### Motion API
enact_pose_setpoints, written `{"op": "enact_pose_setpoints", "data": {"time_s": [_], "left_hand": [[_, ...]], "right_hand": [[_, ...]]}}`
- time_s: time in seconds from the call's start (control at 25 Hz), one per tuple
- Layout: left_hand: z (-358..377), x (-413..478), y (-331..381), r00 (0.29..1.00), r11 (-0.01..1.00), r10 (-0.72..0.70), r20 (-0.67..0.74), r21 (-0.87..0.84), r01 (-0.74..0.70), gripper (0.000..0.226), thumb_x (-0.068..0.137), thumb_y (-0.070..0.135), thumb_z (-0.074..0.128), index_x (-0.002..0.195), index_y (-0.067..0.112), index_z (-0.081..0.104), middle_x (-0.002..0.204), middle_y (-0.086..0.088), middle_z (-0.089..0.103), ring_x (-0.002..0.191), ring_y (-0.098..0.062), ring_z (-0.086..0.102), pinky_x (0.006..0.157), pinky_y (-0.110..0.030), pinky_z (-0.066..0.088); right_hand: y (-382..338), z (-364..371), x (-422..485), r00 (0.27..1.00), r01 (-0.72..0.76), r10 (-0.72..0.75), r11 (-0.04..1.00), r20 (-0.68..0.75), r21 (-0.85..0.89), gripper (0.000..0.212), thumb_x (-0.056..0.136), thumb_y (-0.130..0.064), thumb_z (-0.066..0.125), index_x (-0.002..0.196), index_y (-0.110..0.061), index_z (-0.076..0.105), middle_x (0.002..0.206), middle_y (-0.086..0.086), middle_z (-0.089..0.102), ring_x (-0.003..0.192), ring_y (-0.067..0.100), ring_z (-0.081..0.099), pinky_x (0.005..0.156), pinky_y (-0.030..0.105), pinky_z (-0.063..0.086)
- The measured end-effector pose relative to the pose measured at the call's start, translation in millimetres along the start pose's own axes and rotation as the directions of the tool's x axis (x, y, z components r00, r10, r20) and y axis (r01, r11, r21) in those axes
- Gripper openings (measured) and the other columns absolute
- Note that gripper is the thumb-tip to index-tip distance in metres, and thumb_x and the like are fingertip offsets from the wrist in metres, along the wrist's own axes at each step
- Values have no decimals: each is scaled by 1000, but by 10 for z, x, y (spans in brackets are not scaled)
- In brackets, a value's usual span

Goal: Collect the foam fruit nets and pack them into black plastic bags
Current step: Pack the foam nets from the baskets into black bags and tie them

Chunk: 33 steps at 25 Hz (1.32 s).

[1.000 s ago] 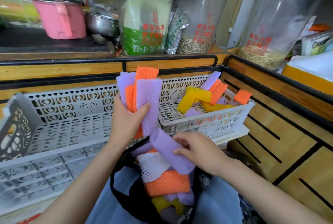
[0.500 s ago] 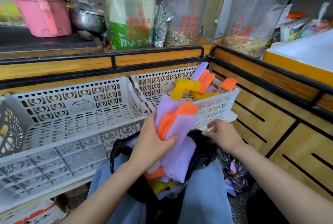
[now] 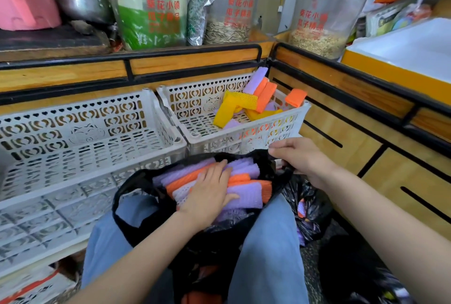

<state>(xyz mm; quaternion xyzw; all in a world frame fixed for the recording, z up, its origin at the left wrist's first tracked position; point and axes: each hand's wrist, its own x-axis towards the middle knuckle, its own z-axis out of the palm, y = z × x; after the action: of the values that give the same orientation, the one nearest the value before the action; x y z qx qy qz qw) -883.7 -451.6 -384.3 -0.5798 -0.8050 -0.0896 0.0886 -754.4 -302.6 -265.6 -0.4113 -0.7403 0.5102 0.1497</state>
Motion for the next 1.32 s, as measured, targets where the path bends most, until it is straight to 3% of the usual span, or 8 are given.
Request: {"op": "enact_pose_setpoints", "data": {"time_s": [0.2,0.36,0.56,0.72,0.88,1.08,1.2,1.32], "left_hand": [[295,170,7,990,988,139,0,62,-139,48,86,41,34,124,24,59,89,-3,63,83,-24,62,81,-31,40],[336,282,-12,951,990,90,297,75,-117,47,100,42,30,143,23,33,126,-10,49,118,-29,47,97,-36,35],[232,210,-96,979,980,197,56,31,-199,39,84,43,40,106,16,57,101,-5,56,89,-24,57,78,-32,35],[92,178,-264,955,954,298,1,43,-298,44,79,43,44,114,18,54,103,-4,60,92,-22,58,86,-32,33],[-165,371,-417,931,927,363,-34,113,-357,38,87,46,42,111,19,51,101,-5,59,86,-23,57,80,-35,35],[-577,1057,-712,863,899,437,-253,157,-409,36,96,41,32,110,12,49,100,-9,58,88,-25,50,77,-37,36],[-556,1730,-1042,916,953,302,-263,118,-280,33,94,35,35,111,12,50,105,-10,56,94,-28,52,80,-38,34],[-231,2344,-1327,988,998,45,-145,-31,-50,37,98,37,39,128,15,45,123,-4,48,115,-22,45,93,-33,30]], "right_hand": [[-23,-61,-12,997,75,-74,996,-34,43,11,86,-10,66,97,-13,67,84,4,65,54,5,51,45,6,39],[11,-22,130,980,188,-189,982,-62,-21,5,85,-11,67,89,-14,68,80,2,66,56,1,55,62,14,46],[110,-80,409,916,322,-386,869,-107,-376,4,86,-15,65,83,-18,67,81,-7,64,65,-6,52,60,6,38],[94,-144,506,902,410,-422,767,92,-495,1,88,-22,64,87,-23,63,83,-11,63,62,-15,50,57,5,37],[-6,-32,521,802,595,-413,504,431,-625,16,91,-43,54,100,-31,60,98,-18,60,74,-6,46,64,5,35],[-283,-4,1056,816,564,-450,756,361,-332,41,84,-58,41,102,-28,62,94,-17,61,80,2,55,70,15,42],[-269,18,1831,847,531,-475,767,238,-360,28,92,-39,50,115,-24,54,110,-15,55,94,6,56,79,23,46],[-150,123,2646,870,485,-455,725,187,-489,42,94,-28,55,132,-13,43,134,4,47,116,20,50,93,31,43]]}}
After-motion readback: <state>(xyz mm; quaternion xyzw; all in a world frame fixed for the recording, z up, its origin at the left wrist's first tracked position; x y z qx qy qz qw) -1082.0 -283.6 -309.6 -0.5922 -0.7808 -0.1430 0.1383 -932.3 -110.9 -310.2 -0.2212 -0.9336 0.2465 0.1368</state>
